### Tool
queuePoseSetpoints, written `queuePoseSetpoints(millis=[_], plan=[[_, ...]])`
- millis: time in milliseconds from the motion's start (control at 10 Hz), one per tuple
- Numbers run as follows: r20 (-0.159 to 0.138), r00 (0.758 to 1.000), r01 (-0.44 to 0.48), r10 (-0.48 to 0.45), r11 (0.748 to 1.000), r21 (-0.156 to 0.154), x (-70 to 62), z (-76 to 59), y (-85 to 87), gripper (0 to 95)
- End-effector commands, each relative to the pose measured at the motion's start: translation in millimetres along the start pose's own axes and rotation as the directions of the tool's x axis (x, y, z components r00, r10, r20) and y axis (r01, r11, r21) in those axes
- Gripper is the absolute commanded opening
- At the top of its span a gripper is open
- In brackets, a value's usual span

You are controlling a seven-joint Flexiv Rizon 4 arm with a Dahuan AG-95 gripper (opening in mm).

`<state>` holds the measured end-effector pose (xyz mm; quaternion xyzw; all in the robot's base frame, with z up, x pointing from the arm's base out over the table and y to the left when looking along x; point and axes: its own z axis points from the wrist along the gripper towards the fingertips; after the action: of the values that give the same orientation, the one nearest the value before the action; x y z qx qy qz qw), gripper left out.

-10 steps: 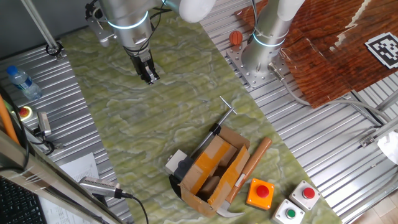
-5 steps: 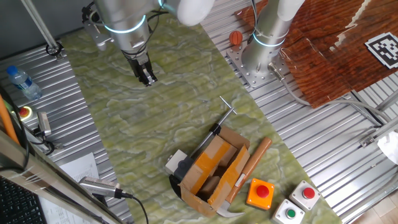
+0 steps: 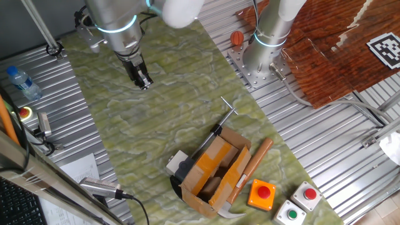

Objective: Press the button horizontally

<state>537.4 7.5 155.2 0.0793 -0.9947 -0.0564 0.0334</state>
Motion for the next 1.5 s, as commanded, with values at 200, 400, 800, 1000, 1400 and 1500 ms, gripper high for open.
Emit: queuePoseSetpoints(millis=[200, 400, 800, 1000, 1400, 1500], plan=[[-0.039, 0.999, 0.000, -0.002, 0.999, -0.040, -25.7, 10.5, 9.7, 0.0], [-0.033, 0.999, 0.001, -0.003, 0.998, -0.064, -37.9, 16.4, 20.6, 0.0], [-0.017, 0.999, 0.044, -0.048, 0.985, -0.167, -56.6, 33.7, 36.9, 0.0], [-0.020, 0.995, 0.087, -0.093, 0.973, -0.213, -67.1, 45.9, 43.2, 0.0], [-0.038, 0.992, 0.103, -0.118, 0.952, -0.287, -86.9, 66.3, 71.6, 0.0], [-0.039, 0.992, 0.103, -0.119, 0.951, -0.292, -87.5, 69.2, 76.7, 0.0]])
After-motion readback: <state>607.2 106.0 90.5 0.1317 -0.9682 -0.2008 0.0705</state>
